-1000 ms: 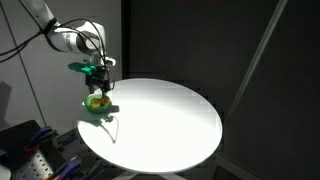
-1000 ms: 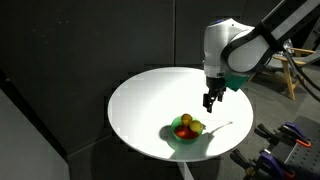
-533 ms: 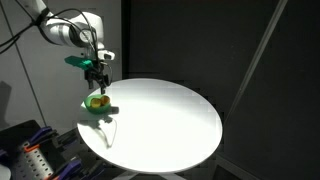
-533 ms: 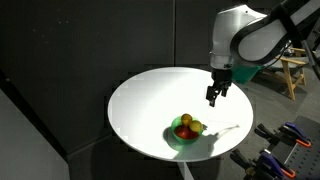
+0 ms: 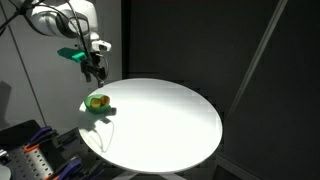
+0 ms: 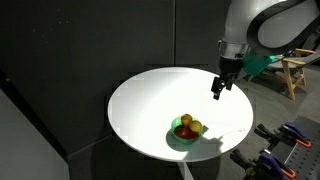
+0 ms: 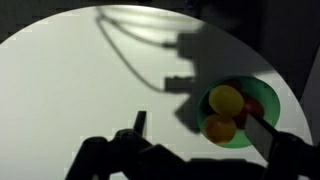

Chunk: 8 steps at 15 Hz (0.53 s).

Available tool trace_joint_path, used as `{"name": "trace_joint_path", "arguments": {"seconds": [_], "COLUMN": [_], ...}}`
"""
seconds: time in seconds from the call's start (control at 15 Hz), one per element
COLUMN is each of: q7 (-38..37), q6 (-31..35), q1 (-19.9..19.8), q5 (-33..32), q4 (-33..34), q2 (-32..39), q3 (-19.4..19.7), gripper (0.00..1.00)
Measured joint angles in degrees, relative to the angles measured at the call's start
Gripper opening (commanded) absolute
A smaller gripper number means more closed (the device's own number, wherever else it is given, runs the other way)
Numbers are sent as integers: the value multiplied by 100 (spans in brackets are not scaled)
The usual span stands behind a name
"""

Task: Pick up the yellow toy lemon and put it in the green bowl

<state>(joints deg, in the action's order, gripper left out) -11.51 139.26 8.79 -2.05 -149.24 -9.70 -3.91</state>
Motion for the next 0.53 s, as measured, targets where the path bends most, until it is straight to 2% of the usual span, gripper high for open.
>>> {"name": "trace_joint_path", "arguments": {"seconds": [0.27,0.53], "q7": [68,207], "q6": [-69,-478], "q1": [-4,-9], "q5": [120,311], "q4": [-231,-364], "q2": [-384,-727], "q3": [0,17], "gripper": [100,100]}}
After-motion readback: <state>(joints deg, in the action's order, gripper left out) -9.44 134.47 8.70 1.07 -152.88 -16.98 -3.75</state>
